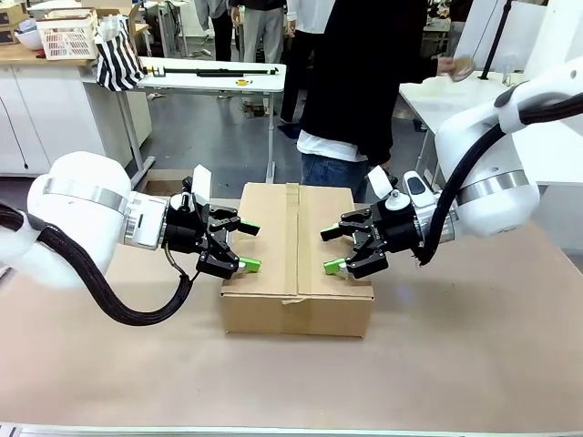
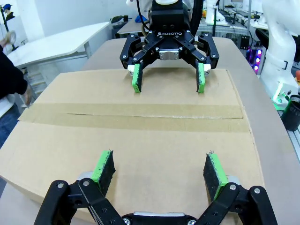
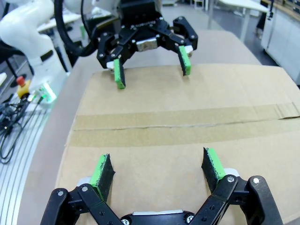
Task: Pack the gift set into the box.
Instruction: Press and hold the closed box until the human finishes sealing it.
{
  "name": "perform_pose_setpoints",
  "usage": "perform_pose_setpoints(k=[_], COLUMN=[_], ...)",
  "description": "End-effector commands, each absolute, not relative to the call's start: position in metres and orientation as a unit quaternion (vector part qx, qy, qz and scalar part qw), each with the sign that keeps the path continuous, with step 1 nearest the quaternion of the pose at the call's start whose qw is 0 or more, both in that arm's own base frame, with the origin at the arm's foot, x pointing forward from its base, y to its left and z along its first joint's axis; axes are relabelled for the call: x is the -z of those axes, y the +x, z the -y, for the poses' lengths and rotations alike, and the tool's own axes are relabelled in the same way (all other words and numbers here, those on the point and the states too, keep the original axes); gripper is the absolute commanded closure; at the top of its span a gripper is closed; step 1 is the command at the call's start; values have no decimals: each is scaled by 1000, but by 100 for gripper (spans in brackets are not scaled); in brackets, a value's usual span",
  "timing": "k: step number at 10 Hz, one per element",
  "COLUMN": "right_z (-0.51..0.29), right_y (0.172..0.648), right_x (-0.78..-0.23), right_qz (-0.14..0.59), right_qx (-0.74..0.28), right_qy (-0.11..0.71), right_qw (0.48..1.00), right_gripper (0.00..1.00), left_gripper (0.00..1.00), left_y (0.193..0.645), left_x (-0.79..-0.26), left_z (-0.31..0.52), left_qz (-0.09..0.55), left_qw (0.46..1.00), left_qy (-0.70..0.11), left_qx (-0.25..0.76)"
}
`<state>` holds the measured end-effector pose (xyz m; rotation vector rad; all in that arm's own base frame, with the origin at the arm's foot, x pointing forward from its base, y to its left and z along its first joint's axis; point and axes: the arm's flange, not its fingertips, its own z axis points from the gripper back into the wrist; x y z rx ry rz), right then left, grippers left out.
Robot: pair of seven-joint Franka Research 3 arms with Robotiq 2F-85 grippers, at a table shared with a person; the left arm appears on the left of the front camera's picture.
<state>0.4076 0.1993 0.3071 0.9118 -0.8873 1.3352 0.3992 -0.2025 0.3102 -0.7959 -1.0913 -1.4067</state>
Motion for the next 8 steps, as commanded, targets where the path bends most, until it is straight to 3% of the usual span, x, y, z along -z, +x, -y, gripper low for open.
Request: perform_pose_setpoints(k=[1, 8], right_z=[-199, -199], right_y=[407, 407], right_x=[-306, -306], right_qz=[384, 384], right_qx=[-575, -575], right_qy=[392, 392], right_qw=[607, 607], right_gripper=[0, 0], left_gripper=[0, 0], left_y=[397, 397], left_x=[-308, -308], left_z=[201, 201], left_qz=[460, 460], left_qw=[559, 559], left_qy=[-334, -334], left_qx=[603, 603])
